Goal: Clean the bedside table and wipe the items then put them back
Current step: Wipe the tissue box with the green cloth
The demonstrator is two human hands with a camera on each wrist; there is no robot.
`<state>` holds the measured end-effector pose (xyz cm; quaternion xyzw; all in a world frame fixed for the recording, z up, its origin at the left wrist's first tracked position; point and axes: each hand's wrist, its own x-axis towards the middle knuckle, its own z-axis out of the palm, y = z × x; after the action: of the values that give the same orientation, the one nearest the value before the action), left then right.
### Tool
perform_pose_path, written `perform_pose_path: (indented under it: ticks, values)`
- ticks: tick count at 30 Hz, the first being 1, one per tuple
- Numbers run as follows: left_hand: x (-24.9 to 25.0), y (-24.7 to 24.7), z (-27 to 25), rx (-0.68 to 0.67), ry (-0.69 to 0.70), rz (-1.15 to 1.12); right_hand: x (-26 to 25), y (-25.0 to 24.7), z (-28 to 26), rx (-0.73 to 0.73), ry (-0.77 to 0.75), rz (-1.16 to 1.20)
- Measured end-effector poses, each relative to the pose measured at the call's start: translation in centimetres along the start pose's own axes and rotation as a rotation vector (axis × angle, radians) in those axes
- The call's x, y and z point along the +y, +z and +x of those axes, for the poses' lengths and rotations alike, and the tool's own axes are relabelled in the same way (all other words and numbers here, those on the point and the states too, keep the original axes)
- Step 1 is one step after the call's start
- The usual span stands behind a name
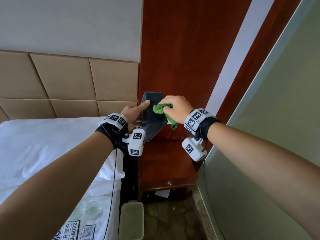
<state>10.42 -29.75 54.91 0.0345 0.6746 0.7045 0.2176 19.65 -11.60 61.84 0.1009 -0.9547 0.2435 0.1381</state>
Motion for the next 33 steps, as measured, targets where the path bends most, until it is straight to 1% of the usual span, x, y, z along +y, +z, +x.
perform_pose_path:
  ticks: [2, 4, 6, 8, 10, 12, 14, 16, 21, 24, 27, 30, 33]
  values:
    - [0.0, -0.4, 0.0, 0.025, -0.017, 0.015, 0.3, 0.3, -0.6, -0.067, -0.009, -0.035]
    - [-0.1, -0.7, 0.1, 0.06, -0.026, 0.046, 0.6, 0.5, -1.0, -0.157, 0.013, -0.052]
    - [-0.3, -0.8, 0.1, 0.066, -0.022, 0.056, 0.8, 0.5, -1.1, -0.233, 0.039, -0.062]
    - [-0.3, -0.9, -0.1, 0.076, -0.017, 0.048, 0.8, 0.3, -1.1, -0.264, 0.054, -0.053]
    - [-0.1, -0.8, -0.2, 0.096, -0.032, 0.036, 0.8, -0.2, -1.0, -0.225, 0.088, -0.008]
    - [-0.1, -0.9, -0.4, 0.104, -0.035, 0.026, 1.0, -0.6, -0.9, -0.129, 0.148, 0.054]
    - [0.0, -0.8, -0.7, 0.093, -0.017, 0.026, 1.3, -0.8, -0.8, -0.034, 0.225, 0.08]
    - [0.1, -0.6, -1.0, 0.072, 0.0, 0.02, 1.6, -0.9, -0.8, 0.004, 0.274, 0.072]
    - [0.2, -0.1, -2.1, 0.078, 0.013, 0.051, 2.4, -1.3, -1.4, 0.033, 0.399, 0.066]
    - [0.0, 0.6, -2.6, 0.064, 0.059, 0.107, 2.8, -1.6, -1.8, -0.001, 0.462, 0.066]
    - [-0.1, 1.8, -3.0, 0.055, 0.09, 0.153, 2.8, -1.6, -2.0, -0.065, 0.498, 0.069]
    - [-0.2, 2.9, -3.4, 0.069, 0.139, 0.277, 2.9, -1.8, -2.0, -0.062, 0.607, 0.15]
    - [0.0, 4.5, -4.0, 0.06, 0.216, 0.504, 2.7, -3.0, -2.1, -0.077, 0.713, 0.277]
